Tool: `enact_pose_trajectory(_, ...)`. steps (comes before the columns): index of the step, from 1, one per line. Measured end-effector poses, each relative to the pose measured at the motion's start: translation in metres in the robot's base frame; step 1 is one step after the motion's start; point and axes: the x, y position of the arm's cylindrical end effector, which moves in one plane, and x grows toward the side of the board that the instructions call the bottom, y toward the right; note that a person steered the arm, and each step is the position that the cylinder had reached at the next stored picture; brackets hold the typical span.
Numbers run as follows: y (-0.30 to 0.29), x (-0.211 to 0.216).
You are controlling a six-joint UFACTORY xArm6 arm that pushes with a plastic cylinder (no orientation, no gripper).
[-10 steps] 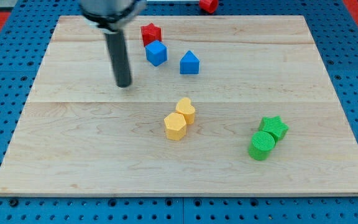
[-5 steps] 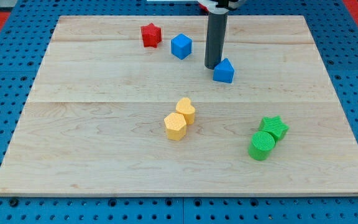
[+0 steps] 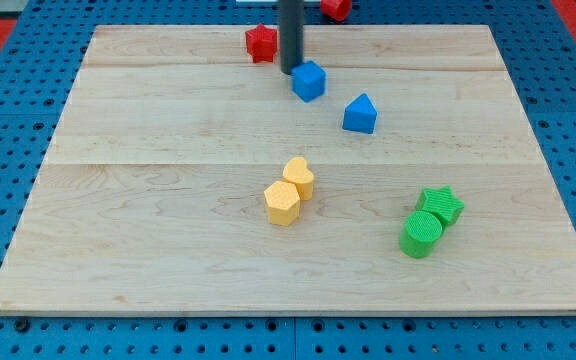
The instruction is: Push the blue blocks diagonally to the top right of the yellow blocks
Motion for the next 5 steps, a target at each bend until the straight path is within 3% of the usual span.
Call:
enact_pose_trajectory(1,0.035,0.028)
enact_pose_trajectory(4,0.064,0.073)
enact_pose_trajectory(5,0.041,0.039)
